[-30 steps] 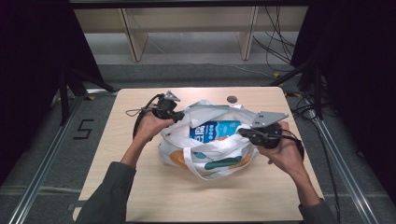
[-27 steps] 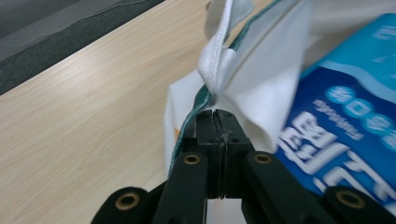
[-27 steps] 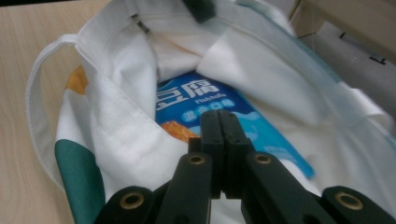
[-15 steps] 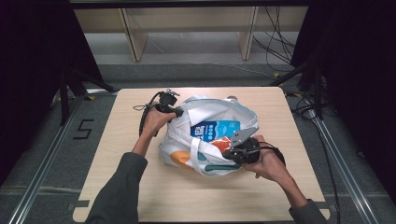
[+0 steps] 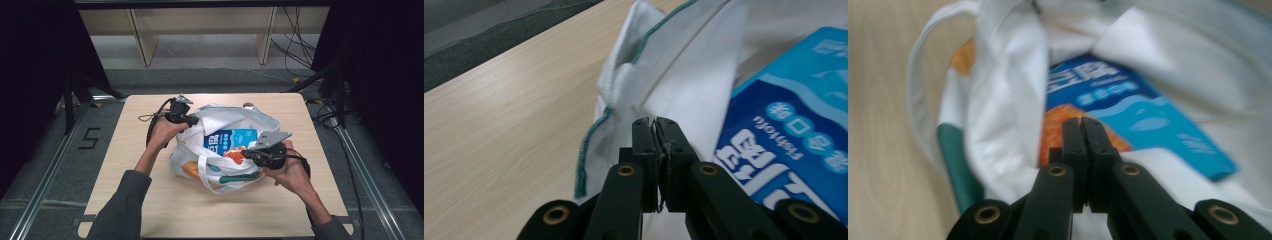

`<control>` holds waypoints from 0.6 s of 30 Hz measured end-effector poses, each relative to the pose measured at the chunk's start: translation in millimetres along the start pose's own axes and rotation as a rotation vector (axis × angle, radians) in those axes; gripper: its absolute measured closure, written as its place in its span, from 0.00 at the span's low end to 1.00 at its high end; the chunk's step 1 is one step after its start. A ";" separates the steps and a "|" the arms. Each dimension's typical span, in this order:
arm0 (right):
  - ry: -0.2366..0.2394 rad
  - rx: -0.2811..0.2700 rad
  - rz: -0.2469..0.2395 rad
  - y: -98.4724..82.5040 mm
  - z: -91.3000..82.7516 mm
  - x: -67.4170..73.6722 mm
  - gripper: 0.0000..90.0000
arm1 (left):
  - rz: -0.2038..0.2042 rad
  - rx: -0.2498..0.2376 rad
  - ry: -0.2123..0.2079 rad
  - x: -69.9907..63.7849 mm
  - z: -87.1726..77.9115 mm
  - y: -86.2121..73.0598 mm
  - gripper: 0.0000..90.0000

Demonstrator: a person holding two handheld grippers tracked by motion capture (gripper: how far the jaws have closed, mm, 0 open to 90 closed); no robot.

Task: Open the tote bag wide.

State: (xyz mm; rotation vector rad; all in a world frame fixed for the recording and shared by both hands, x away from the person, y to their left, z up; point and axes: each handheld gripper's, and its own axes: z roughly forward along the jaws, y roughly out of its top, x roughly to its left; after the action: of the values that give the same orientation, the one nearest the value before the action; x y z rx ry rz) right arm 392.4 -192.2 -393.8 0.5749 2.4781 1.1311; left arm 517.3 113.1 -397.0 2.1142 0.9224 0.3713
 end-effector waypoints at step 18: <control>-0.116 -0.183 0.085 -11.4 -37.3 -19.9 0.97 | -0.076 -0.185 -0.069 1.4 -74.7 -55.8 0.92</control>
State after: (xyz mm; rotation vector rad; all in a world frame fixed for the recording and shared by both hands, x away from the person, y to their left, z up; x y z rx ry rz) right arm 389.3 -232.4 -376.6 0.6771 2.2428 1.3012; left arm 451.4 178.8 -390.8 1.9070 0.8906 0.3302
